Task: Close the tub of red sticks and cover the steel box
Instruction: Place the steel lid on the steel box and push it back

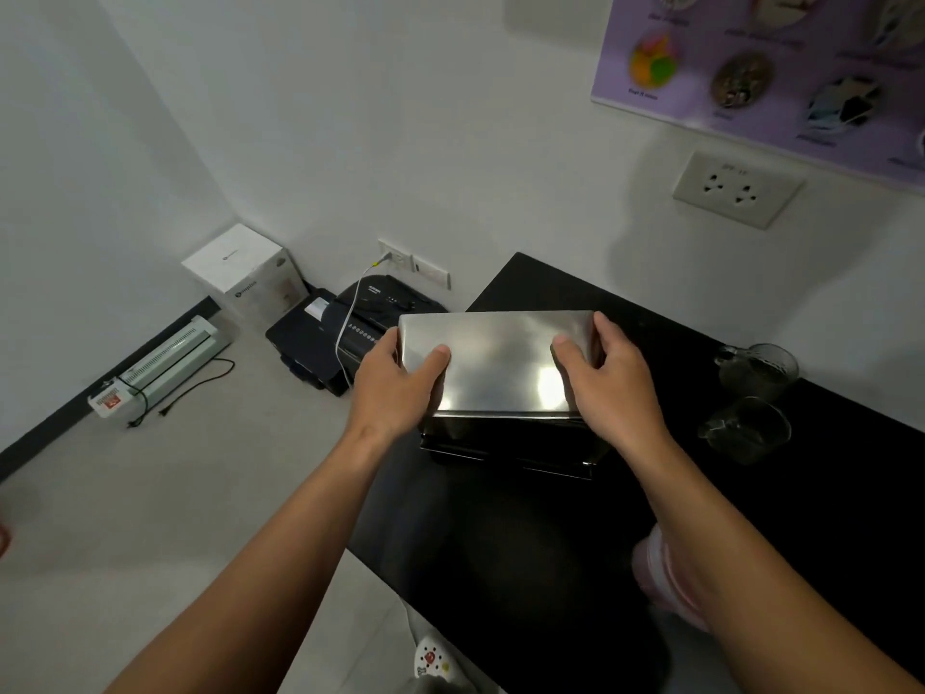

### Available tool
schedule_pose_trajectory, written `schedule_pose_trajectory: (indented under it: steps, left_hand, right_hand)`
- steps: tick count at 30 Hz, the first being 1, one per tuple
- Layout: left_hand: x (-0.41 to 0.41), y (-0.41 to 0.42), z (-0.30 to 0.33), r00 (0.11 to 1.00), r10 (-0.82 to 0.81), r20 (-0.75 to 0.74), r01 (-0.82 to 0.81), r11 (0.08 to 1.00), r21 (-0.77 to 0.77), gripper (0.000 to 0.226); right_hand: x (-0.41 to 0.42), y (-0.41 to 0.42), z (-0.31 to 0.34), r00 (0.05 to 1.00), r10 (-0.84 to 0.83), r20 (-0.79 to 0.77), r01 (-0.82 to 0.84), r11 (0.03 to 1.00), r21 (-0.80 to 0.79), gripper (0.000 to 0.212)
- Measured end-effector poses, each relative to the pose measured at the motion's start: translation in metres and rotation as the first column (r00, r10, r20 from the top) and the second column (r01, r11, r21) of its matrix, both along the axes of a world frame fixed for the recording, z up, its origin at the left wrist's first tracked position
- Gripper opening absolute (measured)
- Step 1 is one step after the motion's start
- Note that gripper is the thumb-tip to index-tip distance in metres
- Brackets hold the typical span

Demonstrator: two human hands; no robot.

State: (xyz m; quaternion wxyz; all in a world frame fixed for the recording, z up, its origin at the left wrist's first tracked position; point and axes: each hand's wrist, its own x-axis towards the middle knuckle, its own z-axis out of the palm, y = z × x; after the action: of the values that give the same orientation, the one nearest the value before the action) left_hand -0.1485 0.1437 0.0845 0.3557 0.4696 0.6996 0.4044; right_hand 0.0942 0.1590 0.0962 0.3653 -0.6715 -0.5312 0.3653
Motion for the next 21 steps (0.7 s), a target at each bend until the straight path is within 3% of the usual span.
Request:
schedule_pose_trajectory:
  steps: [8, 16, 19, 21]
  left_hand:
    - [0.008, 0.021, -0.009, 0.998, -0.039, -0.039, 0.038, 0.998, -0.040, 0.039]
    - [0.010, 0.034, -0.015, 0.994, -0.066, -0.082, 0.060, 0.996, -0.072, 0.045]
    - [0.008, 0.036, -0.017, 0.993, -0.085, -0.087, 0.077, 0.993, -0.093, 0.045]
    - [0.007, 0.035, -0.019, 0.992, -0.093, -0.085, 0.085, 0.992, -0.093, 0.044]
  right_hand:
    - [0.005, 0.017, -0.006, 0.968, 0.084, 0.235, -0.054, 0.990, -0.132, 0.084]
    - [0.017, 0.027, -0.016, 0.966, 0.123, 0.228, -0.088, 0.983, -0.160, 0.084]
    - [0.023, 0.035, -0.021, 0.981, 0.114, 0.158, -0.090, 0.984, -0.152, 0.068]
    - [0.025, 0.038, -0.022, 0.990, 0.094, 0.104, -0.077, 0.984, -0.161, 0.078]
